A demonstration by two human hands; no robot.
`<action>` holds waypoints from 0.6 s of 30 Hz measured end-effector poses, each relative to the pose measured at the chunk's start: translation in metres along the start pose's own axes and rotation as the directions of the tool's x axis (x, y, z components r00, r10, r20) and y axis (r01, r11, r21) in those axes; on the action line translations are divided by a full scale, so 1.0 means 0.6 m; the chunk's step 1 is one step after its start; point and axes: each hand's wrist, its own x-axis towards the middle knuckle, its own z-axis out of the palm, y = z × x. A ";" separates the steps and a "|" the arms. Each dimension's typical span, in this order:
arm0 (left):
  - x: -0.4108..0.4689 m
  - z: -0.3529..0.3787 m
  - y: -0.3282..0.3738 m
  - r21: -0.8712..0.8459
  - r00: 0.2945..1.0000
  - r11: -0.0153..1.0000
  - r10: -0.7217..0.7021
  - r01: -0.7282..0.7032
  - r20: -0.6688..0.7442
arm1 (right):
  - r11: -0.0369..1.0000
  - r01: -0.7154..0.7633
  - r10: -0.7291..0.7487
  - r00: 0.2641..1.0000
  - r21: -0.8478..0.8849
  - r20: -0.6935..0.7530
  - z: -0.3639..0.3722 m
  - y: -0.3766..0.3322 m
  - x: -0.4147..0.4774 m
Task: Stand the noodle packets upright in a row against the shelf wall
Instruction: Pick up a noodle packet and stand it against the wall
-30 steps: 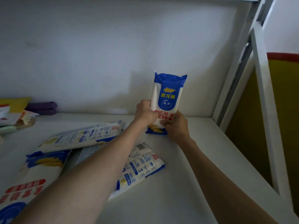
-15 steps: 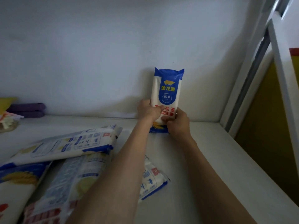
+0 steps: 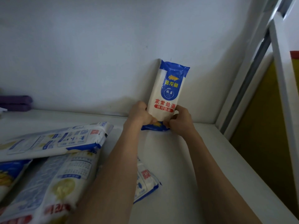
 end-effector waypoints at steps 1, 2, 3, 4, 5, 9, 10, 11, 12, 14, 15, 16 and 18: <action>-0.001 0.004 0.001 -0.033 0.999 0.999 0.020 -0.021 -0.031 | 1.000 0.013 -0.013 0.999 0.003 -0.037 0.004 0.001 -0.001; 0.000 0.009 0.002 -0.067 0.998 0.997 0.039 -0.042 -0.050 | 1.000 0.022 -0.023 0.997 -0.011 -0.079 0.007 0.003 -0.001; 0.001 0.013 0.002 -0.098 0.996 0.993 0.053 -0.059 -0.066 | 0.999 0.027 -0.033 0.992 -0.044 -0.122 0.010 0.006 0.000; 0.004 0.017 0.002 -0.123 0.995 0.990 0.061 -0.071 -0.078 | 0.996 0.031 -0.044 0.986 -0.083 -0.159 0.012 0.009 0.001; 0.005 0.022 0.002 -0.143 0.994 0.986 0.070 -0.081 -0.085 | 0.993 0.033 -0.054 0.980 -0.115 -0.189 0.013 0.011 0.001; 0.005 0.038 0.005 -0.183 0.988 0.976 0.096 -0.117 -0.120 | 0.987 0.049 -0.089 0.960 -0.155 -0.265 0.015 0.012 0.000; 0.006 0.041 0.005 -0.191 0.988 0.975 0.094 -0.117 -0.125 | 0.988 0.056 -0.095 0.954 -0.144 -0.283 0.015 0.012 -0.001; 0.006 0.044 0.005 -0.198 0.987 0.973 0.095 -0.119 -0.130 | 0.991 0.066 -0.098 0.949 -0.115 -0.299 0.016 0.012 -0.001; 0.005 0.045 0.005 -0.203 0.986 0.971 0.102 -0.128 -0.134 | 0.995 0.078 -0.096 0.946 -0.070 -0.311 0.018 0.012 -0.001; 0.003 0.048 0.005 -0.206 0.981 0.966 0.126 -0.155 -0.146 | 0.995 0.097 -0.083 0.941 0.027 -0.329 0.020 0.014 0.000; 0.001 0.048 0.006 -0.208 0.979 0.964 0.135 -0.165 -0.149 | 0.993 0.104 -0.077 0.937 0.063 -0.340 0.021 0.015 0.000; 0.001 0.050 0.006 -0.210 0.978 0.962 0.142 -0.172 -0.152 | 0.990 0.109 -0.070 0.933 0.091 -0.354 0.021 0.015 0.000; 0.001 0.053 0.005 -0.214 0.977 0.960 0.149 -0.180 -0.155 | 0.984 0.117 -0.055 0.920 0.138 -0.387 0.022 0.015 0.000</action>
